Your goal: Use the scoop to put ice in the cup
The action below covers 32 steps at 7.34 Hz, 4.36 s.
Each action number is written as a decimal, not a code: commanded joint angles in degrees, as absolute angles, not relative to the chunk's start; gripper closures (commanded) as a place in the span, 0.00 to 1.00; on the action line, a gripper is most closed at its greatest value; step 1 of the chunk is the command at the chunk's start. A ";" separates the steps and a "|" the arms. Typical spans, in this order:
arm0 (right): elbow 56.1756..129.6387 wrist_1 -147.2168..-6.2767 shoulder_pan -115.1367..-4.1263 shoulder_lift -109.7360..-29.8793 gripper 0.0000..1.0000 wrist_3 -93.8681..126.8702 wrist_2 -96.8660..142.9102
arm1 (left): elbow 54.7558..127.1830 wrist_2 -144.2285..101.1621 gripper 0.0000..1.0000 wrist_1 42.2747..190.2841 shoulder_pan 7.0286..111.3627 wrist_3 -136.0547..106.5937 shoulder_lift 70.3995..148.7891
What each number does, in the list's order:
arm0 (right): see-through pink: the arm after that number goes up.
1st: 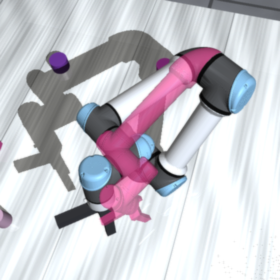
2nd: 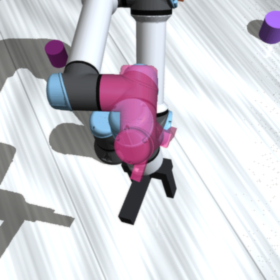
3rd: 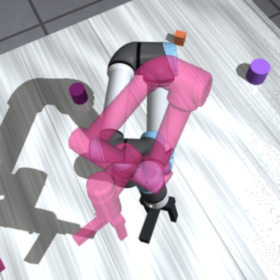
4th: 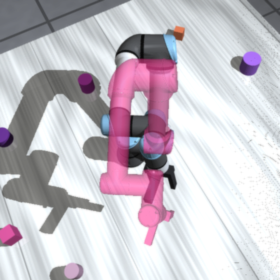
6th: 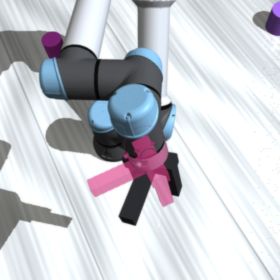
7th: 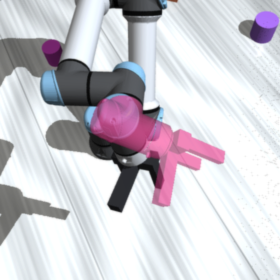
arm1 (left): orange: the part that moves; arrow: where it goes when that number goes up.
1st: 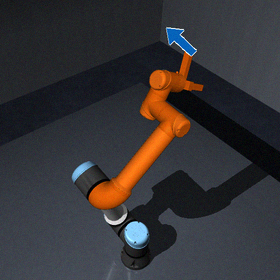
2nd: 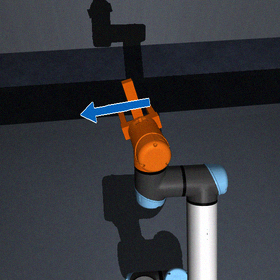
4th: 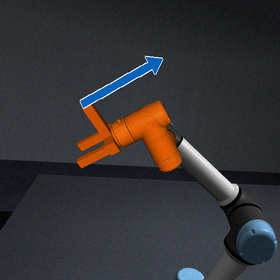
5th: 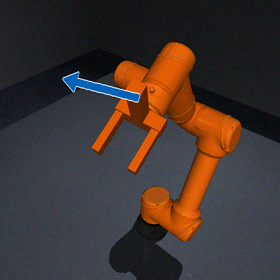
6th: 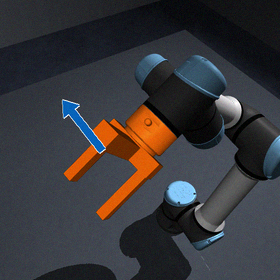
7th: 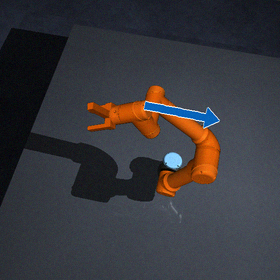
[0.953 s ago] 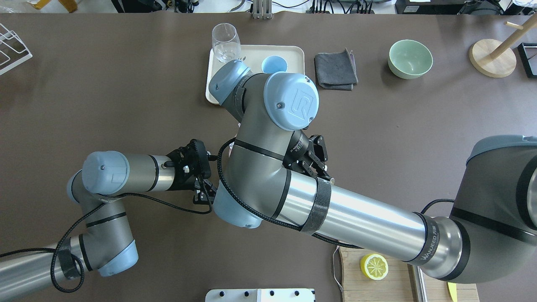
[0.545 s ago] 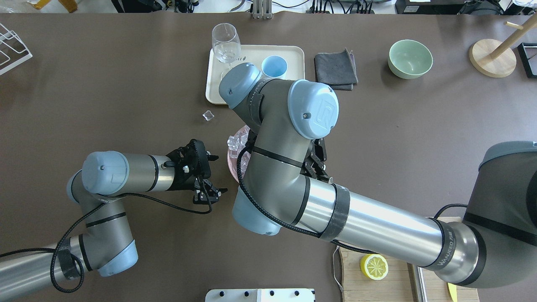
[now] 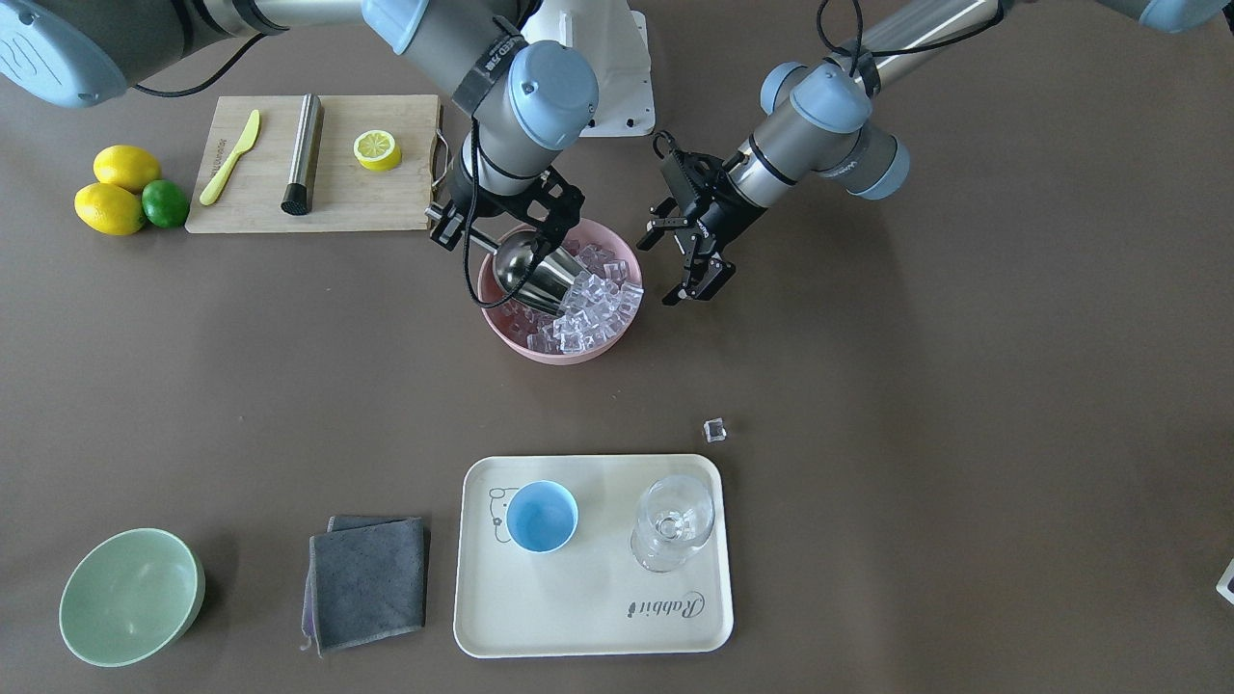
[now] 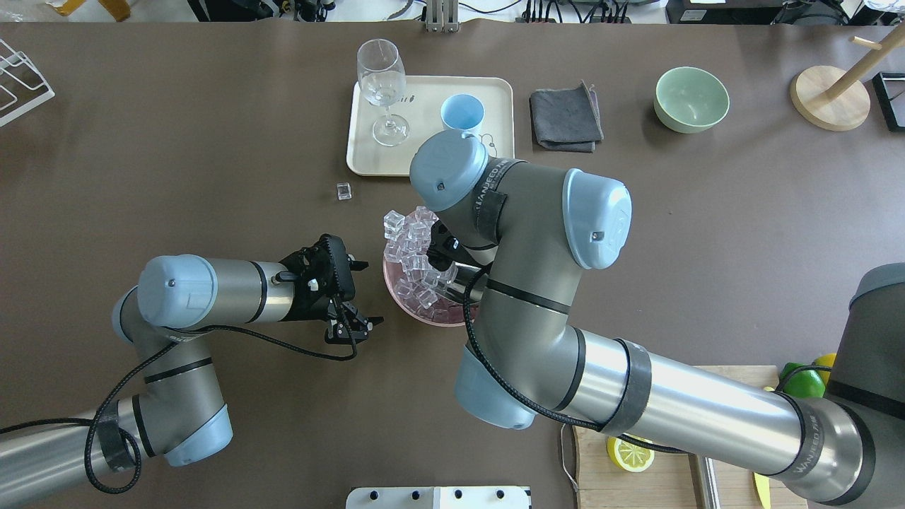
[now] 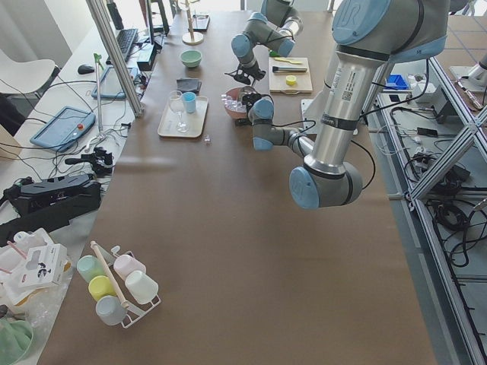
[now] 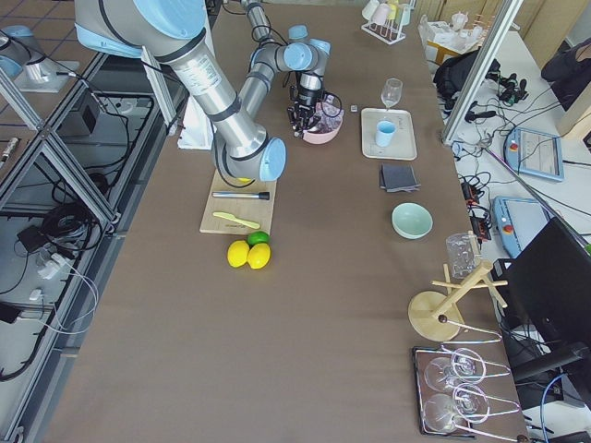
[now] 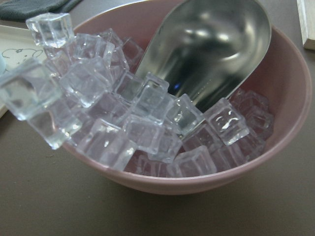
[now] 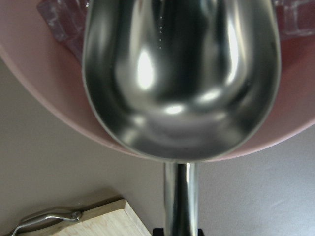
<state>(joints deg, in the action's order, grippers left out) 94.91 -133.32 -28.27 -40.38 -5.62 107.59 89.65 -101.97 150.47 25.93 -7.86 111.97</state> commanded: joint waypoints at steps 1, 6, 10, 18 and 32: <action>101.23 -125.97 -26.99 -45.51 1.00 -6.15 104.16 | 89.65 -101.87 0.02 150.47 25.93 -7.91 111.97; 100.99 -111.29 -26.46 -50.35 1.00 -6.68 103.01 | 89.65 -101.69 0.02 150.38 25.84 -7.91 112.59; 101.95 -108.37 -26.46 -51.06 1.00 -9.58 103.97 | 90.09 -101.78 0.02 150.38 26.19 -8.09 112.24; 106.95 -92.56 -26.54 -58.79 1.00 -10.72 110.91 | 91.14 -102.13 0.02 150.21 26.81 -8.26 111.88; 112.23 -102.28 -40.94 -61.08 1.00 -4.68 123.04 | 98.78 -103.45 0.02 148.27 28.39 -7.91 105.21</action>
<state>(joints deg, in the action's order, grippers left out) 110.57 -97.65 -38.05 -60.71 -8.25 122.11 96.97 -103.50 148.75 28.36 -8.01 106.83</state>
